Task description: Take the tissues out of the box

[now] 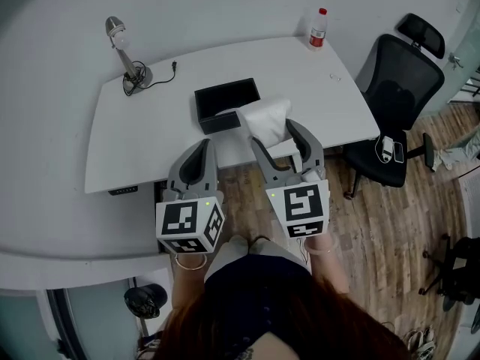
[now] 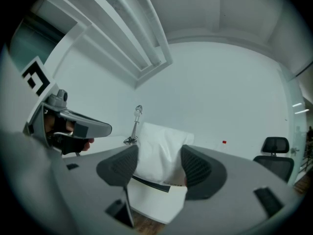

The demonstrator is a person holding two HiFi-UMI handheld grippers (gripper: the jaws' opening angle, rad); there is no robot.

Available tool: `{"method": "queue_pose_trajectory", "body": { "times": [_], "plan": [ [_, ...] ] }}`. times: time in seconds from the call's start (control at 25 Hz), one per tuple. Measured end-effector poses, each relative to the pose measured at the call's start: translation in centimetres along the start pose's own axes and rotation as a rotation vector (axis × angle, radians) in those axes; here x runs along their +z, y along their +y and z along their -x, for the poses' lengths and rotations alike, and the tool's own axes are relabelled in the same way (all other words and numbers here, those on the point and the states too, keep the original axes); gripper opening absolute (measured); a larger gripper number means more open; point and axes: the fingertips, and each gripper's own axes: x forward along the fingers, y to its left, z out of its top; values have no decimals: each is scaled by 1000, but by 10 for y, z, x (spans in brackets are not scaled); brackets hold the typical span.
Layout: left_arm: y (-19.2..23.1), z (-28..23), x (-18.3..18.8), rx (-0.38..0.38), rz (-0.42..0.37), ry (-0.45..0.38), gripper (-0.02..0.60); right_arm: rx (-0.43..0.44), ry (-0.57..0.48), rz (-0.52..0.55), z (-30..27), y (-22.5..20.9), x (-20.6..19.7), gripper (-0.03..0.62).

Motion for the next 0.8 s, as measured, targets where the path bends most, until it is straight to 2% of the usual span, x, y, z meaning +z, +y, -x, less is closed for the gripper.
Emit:
{"method": "queue_pose_trajectory", "body": {
  "times": [0.4,0.8],
  "plan": [
    [-23,16,-5,32,0,-5,20,26,-21,-6,27,-7,-3,298],
    [-21,21,-4,3,-2,-8,20,0,-23,-7,31,-3,1,296]
  ]
}}
